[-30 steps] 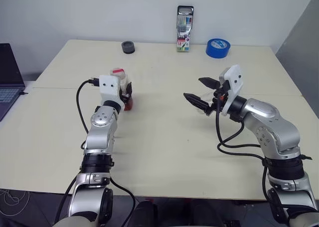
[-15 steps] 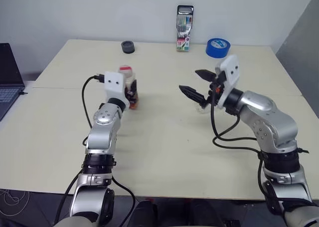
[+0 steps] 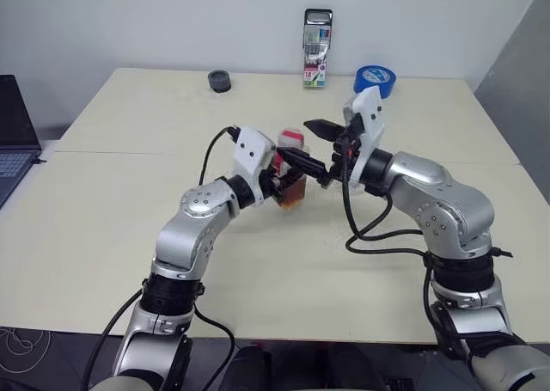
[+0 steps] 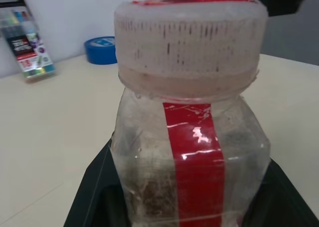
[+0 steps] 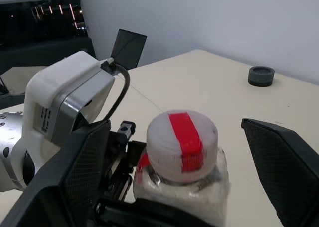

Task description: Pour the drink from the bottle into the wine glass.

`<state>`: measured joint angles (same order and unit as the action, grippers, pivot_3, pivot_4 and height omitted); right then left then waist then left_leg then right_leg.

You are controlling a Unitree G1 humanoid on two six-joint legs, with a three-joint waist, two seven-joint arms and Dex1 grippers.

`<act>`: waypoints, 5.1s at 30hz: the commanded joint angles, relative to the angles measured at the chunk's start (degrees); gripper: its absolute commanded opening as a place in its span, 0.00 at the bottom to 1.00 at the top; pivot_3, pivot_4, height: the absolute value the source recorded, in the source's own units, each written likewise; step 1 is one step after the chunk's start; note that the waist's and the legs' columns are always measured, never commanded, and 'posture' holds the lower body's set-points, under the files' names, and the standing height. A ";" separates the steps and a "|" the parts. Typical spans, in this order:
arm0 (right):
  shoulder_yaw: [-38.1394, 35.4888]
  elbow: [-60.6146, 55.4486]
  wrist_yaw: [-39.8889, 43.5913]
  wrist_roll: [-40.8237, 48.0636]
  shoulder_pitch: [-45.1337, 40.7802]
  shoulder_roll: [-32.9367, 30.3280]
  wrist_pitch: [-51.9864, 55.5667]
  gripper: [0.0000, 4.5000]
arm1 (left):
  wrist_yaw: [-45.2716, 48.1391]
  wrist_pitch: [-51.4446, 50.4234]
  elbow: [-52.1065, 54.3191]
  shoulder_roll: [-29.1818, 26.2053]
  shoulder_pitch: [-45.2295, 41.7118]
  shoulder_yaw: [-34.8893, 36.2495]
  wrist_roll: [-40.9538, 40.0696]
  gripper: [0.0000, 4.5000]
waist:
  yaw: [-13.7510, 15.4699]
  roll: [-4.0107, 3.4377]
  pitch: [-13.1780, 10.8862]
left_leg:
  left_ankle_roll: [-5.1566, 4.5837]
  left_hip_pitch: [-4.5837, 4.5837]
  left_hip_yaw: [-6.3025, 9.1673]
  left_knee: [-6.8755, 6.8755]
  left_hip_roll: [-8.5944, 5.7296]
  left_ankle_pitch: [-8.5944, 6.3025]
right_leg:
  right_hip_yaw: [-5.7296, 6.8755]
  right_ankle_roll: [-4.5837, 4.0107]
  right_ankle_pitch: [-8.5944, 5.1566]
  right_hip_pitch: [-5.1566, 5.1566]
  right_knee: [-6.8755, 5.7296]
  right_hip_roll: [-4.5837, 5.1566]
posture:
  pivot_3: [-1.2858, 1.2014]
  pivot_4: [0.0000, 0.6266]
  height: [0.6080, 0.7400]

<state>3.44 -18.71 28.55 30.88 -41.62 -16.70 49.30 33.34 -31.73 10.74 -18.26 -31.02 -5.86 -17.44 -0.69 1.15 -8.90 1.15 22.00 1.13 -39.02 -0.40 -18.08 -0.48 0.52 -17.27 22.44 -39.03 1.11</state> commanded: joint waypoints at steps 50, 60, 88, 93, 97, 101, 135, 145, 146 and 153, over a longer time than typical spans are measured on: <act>-2.14 -0.74 0.67 5.61 -2.08 -0.17 0.90 0.90 | 1.08 1.46 2.08 0.31 -2.22 1.28 -1.14 0.42 | -0.84 -0.01 -0.01 | -0.01 0.01 0.01 0.01 0.00 0.00 | 0.00 0.00 0.00 0.00 0.01 0.00 | 0.52 0.24 1.00; -1.73 -0.75 0.77 5.51 -1.36 -0.07 1.05 0.86 | 0.93 1.40 2.34 0.38 -2.19 1.35 -1.08 0.42 | -0.84 -0.01 -0.01 | -0.01 0.01 0.01 0.01 0.00 0.00 | 0.00 0.00 0.00 0.00 0.01 0.00 | 0.52 0.24 1.00; 0.54 1.96 3.88 1.17 -3.00 -1.82 -4.31 0.49 | 1.56 1.13 2.31 -0.17 -2.83 2.04 -1.59 0.42 | -0.86 -0.02 -0.01 | -0.01 0.01 0.01 0.01 0.00 0.00 | 0.00 0.00 0.00 0.00 0.01 0.00 | 0.52 0.24 1.00; 1.25 2.00 3.96 0.06 -2.65 -2.25 -4.13 0.89 | 1.53 1.25 2.28 0.17 -2.98 1.79 -1.63 0.42 | -0.86 -0.02 -0.01 | -0.01 0.01 0.01 0.01 0.00 0.00 | 0.00 0.00 0.00 0.00 0.01 0.00 | 0.52 0.24 1.00; 0.80 1.92 3.80 0.21 -2.44 -1.90 -3.50 0.97 | 1.39 1.32 2.37 0.55 -2.87 1.52 -1.57 0.42 | -0.86 -0.02 -0.01 | -0.01 0.01 0.01 0.01 0.00 0.00 | 0.00 0.00 0.00 0.00 0.01 0.00 | 0.52 0.24 1.00; -0.23 1.62 2.87 1.10 -2.77 -1.02 -2.65 0.97 | 1.24 1.13 2.78 0.97 -2.69 1.28 -1.54 0.42 | -0.86 -0.02 -0.01 | -0.01 0.01 0.01 0.01 0.00 0.00 | 0.00 0.00 0.00 0.00 0.01 0.00 | 0.52 0.24 1.00; 0.92 12.51 32.96 9.56 -14.71 -7.25 -3.50 0.41 | 16.91 -8.35 14.30 -9.13 -4.20 4.41 -17.93 0.42 | -0.98 -0.07 -0.11 | -0.02 0.00 0.02 0.04 0.00 -0.01 | 0.01 0.00 0.00 0.00 0.05 0.00 | 0.52 0.24 1.00; -0.24 14.24 33.25 7.89 -15.06 -8.59 -3.39 0.79 | 20.96 -6.95 12.05 -13.94 -4.91 5.43 -18.67 0.42 | -0.97 -0.08 -0.12 | -0.02 0.00 0.05 0.02 0.00 -0.01 | 0.03 0.00 0.00 -0.02 0.05 0.01 | 0.52 0.24 1.00; -0.51 13.12 32.24 7.81 -14.20 -9.06 -3.06 0.86 | 21.05 -6.40 11.81 -14.04 -4.65 5.18 -18.21 0.42 | -0.96 -0.08 -0.12 | -0.02 0.00 0.05 0.02 0.00 -0.01 | 0.03 0.00 0.00 -0.02 0.05 0.01 | 0.52 0.24 1.00; -4.65 -1.66 16.55 9.89 -7.43 -9.30 3.61 0.99 | 18.40 -4.03 9.83 -13.18 -3.22 4.79 -15.99 0.42 | -0.91 -0.09 -0.13 | -0.02 0.09 0.08 0.02 0.00 -0.01 | 0.04 0.00 0.00 0.06 0.04 0.03 | 0.52 0.24 1.00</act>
<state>1.42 -16.21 49.01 39.58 -48.31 -26.30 52.27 52.68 -38.04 20.16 -31.62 -33.98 -1.89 -34.34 -1.60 1.05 -9.03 1.14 22.09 1.20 -39.00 -0.40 -18.09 -0.45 0.51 -17.27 22.52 -39.02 1.14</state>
